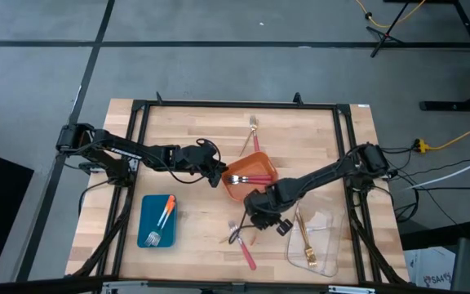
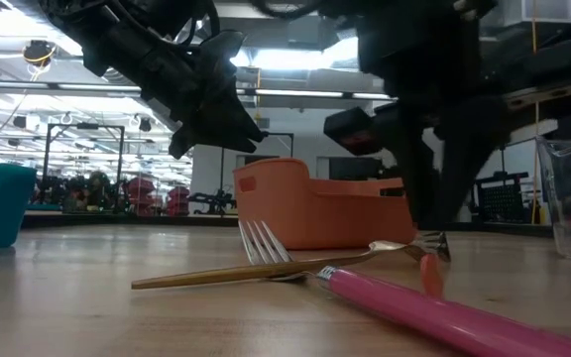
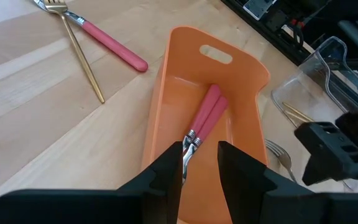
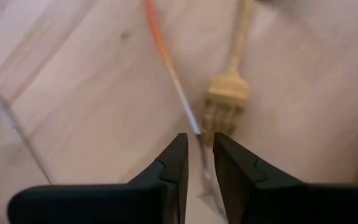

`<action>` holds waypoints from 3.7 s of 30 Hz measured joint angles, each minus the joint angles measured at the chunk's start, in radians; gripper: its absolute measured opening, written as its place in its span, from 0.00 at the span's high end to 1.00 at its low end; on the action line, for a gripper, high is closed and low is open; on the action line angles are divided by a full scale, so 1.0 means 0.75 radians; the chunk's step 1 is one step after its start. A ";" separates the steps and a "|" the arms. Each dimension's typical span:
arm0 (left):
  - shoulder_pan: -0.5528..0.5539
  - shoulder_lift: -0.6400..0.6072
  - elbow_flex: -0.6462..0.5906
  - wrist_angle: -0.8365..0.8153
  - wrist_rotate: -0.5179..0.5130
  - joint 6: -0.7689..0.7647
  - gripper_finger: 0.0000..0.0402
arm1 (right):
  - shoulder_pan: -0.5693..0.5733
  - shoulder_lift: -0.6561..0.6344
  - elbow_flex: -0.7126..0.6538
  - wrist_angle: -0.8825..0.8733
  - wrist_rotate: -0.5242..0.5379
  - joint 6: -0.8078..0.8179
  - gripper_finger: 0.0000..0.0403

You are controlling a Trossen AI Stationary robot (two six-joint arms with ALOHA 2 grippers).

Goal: Sort silverware by color (type)
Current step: Put the orange fork into the blue bin

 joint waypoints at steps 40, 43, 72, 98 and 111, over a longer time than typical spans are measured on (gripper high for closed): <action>0.000 0.000 0.000 0.000 -0.015 0.001 0.77 | -0.075 0.000 -0.188 0.223 -0.118 0.072 0.99; 0.000 0.000 0.000 0.000 -0.015 0.001 0.77 | -0.075 0.000 -0.189 0.226 -0.119 0.081 0.98; -0.048 -0.315 0.000 0.004 0.127 0.315 0.77 | -0.075 -0.013 0.096 -0.074 0.060 -0.030 1.00; -0.412 -0.663 0.001 -0.111 -0.394 1.057 0.77 | -0.093 -0.040 0.529 0.331 0.173 0.042 1.00; -0.497 -0.653 -0.001 -0.192 -0.512 1.040 0.77 | -0.112 -0.295 0.529 0.258 0.178 0.035 1.00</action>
